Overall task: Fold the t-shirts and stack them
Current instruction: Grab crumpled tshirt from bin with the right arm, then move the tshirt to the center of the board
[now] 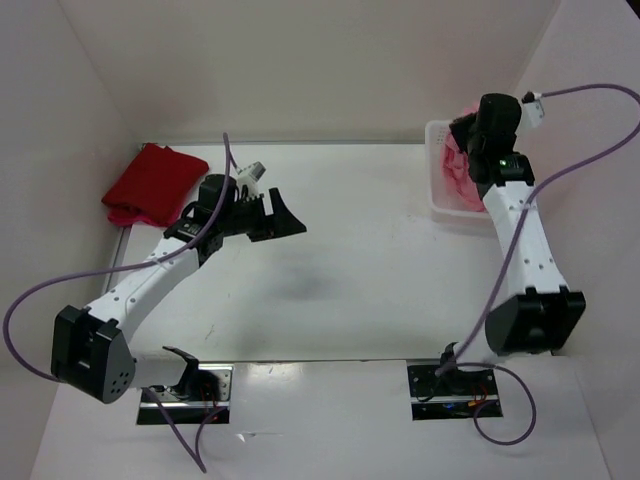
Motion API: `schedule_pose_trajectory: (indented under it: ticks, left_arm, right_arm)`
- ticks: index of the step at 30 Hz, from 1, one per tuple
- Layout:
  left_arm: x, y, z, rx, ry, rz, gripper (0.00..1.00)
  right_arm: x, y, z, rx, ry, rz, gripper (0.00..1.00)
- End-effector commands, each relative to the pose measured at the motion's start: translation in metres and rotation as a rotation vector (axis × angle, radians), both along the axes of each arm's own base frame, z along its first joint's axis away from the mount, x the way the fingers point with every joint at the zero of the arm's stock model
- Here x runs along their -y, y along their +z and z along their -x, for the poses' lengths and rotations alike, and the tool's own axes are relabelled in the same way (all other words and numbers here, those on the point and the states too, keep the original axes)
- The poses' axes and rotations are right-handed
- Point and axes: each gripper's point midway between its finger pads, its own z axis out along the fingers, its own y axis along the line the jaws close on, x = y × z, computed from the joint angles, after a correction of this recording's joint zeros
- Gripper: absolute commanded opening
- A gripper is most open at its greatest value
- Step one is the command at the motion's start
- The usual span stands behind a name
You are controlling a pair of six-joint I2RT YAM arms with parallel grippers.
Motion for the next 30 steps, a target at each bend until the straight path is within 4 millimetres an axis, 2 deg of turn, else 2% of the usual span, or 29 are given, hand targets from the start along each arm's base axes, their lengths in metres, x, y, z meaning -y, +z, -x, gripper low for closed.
schedule_pose_trajectory:
  ticks: [1, 2, 4, 5, 7, 8, 10, 13, 14, 15, 16, 17, 18, 19, 20, 22, 23, 25, 27, 28, 29, 30]
  left_arm:
    - [0.002, 0.014, -0.018, -0.029, 0.032, 0.096, 0.89]
    - [-0.003, 0.011, -0.024, -0.055, 0.066, 0.101, 0.89]
    - [-0.015, 0.007, -0.034, -0.065, 0.126, 0.104, 0.89]
    - [-0.028, 0.006, -0.043, -0.073, 0.182, 0.109, 0.89]
    - [-0.045, -0.006, -0.051, -0.088, 0.248, 0.09, 0.89]
    - [-0.06, -0.008, -0.058, -0.101, 0.301, 0.091, 0.89]
    - [-0.077, -0.007, -0.061, -0.097, 0.353, 0.087, 0.91]
    - [-0.109, -0.005, -0.069, -0.091, 0.45, 0.079, 0.92]
    - [-0.115, 0.003, -0.072, -0.07, 0.468, 0.086, 0.92]
    - [-0.13, -0.002, -0.074, -0.079, 0.512, 0.062, 0.92]
    - [-0.136, 0.005, -0.075, -0.051, 0.524, 0.048, 0.92]
    - [-0.138, 0.008, -0.075, -0.031, 0.527, 0.037, 0.92]
    - [-0.146, 0.009, -0.077, -0.022, 0.555, 0.015, 0.92]
    - [-0.149, 0.008, -0.075, -0.012, 0.559, -0.009, 0.92]
    - [-0.149, 0.013, -0.074, 0.001, 0.559, -0.005, 0.92]
    - [-0.148, -0.004, -0.065, -0.012, 0.528, -0.028, 0.9]
    - [-0.143, -0.011, -0.062, -0.016, 0.505, -0.045, 0.88]
    - [-0.142, -0.028, -0.049, -0.035, 0.495, -0.127, 0.87]
    - [-0.137, -0.049, -0.031, -0.071, 0.461, -0.204, 0.81]
    - [-0.14, -0.05, -0.026, -0.073, 0.472, -0.213, 0.79]
    - [-0.139, -0.054, -0.021, -0.082, 0.469, -0.223, 0.76]
    - [-0.139, -0.061, -0.017, -0.104, 0.466, -0.231, 0.75]
  right_arm:
    - [-0.056, 0.124, 0.036, 0.317, 0.176, 0.004, 0.0]
    - [-0.073, 0.159, 0.058, 0.397, 0.248, -0.007, 0.0]
    - [-0.107, 0.187, 0.082, 0.465, 0.384, -0.044, 0.0]
    - [-0.127, 0.211, 0.099, 0.523, 0.489, -0.069, 0.0]
    - [-0.15, 0.234, 0.119, 0.571, 0.598, -0.118, 0.0]
    - [-0.163, 0.249, 0.134, 0.6, 0.656, -0.126, 0.0]
    - [-0.178, 0.253, 0.151, 0.605, 0.75, -0.167, 0.0]
    - [-0.187, 0.221, 0.152, 0.549, 0.789, -0.201, 0.05]
    - [-0.193, 0.167, 0.135, 0.429, 0.788, -0.229, 0.07]
    - [-0.194, 0.141, 0.129, 0.385, 0.784, -0.235, 0.09]
    - [-0.202, 0.112, 0.128, 0.327, 0.817, -0.26, 0.12]
    - [-0.207, 0.045, 0.119, 0.186, 0.818, -0.287, 0.17]
    - [-0.207, 0.008, 0.117, 0.093, 0.809, -0.291, 0.26]
    - [-0.205, -0.022, 0.115, 0.026, 0.789, -0.279, 0.29]
    - [-0.201, -0.064, 0.12, -0.065, 0.772, -0.27, 0.35]
    - [-0.197, -0.092, 0.132, -0.14, 0.779, -0.239, 0.47]
    - [-0.191, -0.101, 0.138, -0.159, 0.76, -0.216, 0.49]
    - [-0.192, -0.11, 0.154, -0.201, 0.777, -0.181, 0.49]
    - [-0.194, -0.117, 0.167, -0.227, 0.803, -0.161, 0.41]
    - [-0.205, -0.124, 0.177, -0.256, 0.838, -0.159, 0.36]
    - [-0.212, -0.131, 0.186, -0.282, 0.872, -0.147, 0.26]
    - [-0.225, -0.141, 0.191, -0.319, 0.914, -0.149, 0.19]
